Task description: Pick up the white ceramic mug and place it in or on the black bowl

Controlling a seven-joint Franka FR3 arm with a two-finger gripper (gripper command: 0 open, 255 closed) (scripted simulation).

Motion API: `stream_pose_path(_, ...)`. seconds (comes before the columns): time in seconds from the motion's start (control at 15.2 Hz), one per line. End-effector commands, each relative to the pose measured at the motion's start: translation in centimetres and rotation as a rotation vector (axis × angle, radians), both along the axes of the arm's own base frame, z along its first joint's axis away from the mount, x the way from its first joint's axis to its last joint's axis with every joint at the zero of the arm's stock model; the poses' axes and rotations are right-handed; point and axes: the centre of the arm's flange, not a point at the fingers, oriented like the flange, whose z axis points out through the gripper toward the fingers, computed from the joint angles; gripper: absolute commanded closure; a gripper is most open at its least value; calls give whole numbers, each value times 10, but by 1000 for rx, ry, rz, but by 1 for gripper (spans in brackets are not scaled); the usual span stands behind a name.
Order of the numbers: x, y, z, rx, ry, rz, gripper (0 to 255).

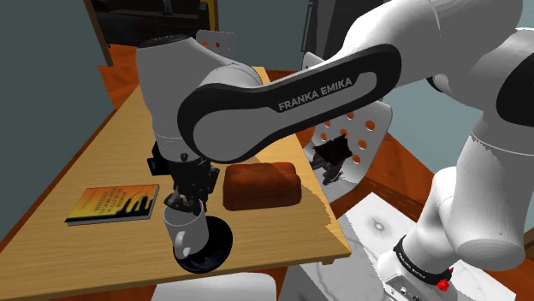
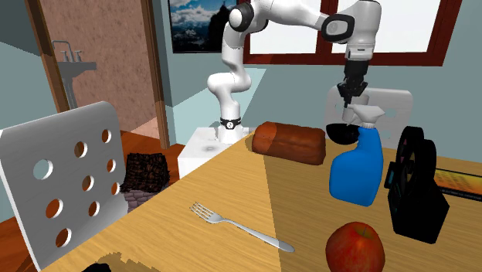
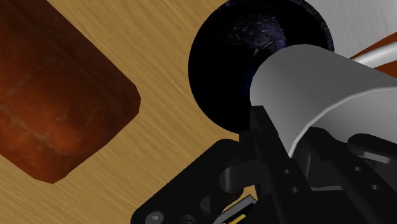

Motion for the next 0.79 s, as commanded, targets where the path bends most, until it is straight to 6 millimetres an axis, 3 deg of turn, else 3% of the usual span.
stream_pose_path(0.0,0,0,0,0,0,0,255)
stream_pose_path(0.2,0,0,0,0,0,0,255)
stream_pose_path(0.26,0,0,0,0,0,0,0)
stream_pose_path(0.59,0,0,0,0,0,0,0)
stream_pose_path(0.73,1,0,26,0,0,0,0)
